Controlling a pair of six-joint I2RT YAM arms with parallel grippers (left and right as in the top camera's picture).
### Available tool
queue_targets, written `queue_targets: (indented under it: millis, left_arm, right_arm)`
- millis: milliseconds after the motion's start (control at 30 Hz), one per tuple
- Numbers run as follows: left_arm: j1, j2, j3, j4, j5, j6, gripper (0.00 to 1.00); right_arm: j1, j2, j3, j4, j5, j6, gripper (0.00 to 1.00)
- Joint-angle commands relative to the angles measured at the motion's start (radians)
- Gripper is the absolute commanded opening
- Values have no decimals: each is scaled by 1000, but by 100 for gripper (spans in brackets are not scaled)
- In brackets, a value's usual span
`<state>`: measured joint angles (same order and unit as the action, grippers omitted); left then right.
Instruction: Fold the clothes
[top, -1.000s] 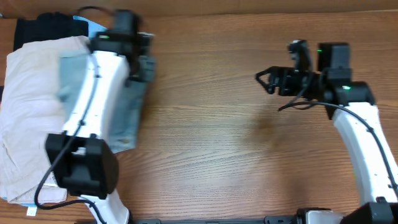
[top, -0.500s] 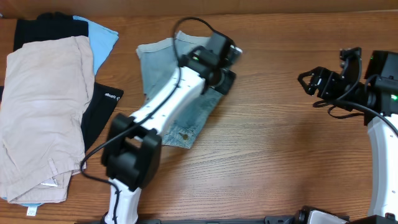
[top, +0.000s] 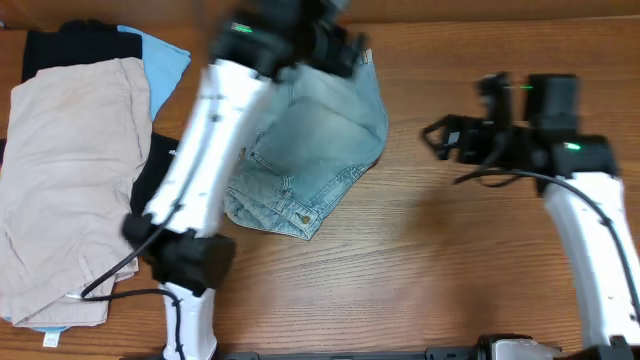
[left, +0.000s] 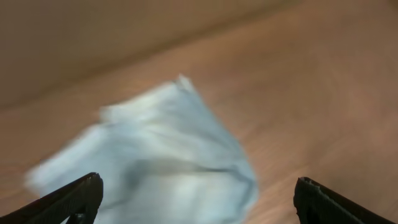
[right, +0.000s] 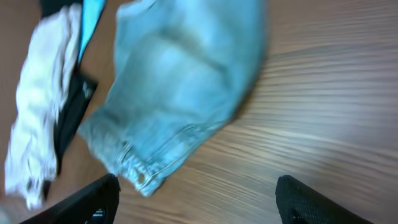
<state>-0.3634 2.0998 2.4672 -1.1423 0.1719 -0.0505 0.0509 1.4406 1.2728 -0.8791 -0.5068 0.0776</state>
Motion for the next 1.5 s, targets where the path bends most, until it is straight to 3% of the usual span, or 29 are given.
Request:
queue_targets:
  millis: [0,200,367,633,967,1467]
  left_arm:
    - [93,-26,93,-66,2,2,100]
    - [199,-26,88,-148,2,6,100]
    - [222,-26,88,-180,0,35,100]
    - [220,-26,88,-196,-29,55,100]
    - [219,2,88,-242,-68,55,100]
    - [219,33,88,-308,-128,55,100]
  right_arm:
    - [160,97,16,48,58,-2,84]
    - [420,244,19,162,334,0,87]
    - [512,348,19,231,595,5,88]
    - [503,484,19,299,691,34,79]
    - [490,532,19,325,822,127,80]
    - [251,584,19,161,684,235,84]
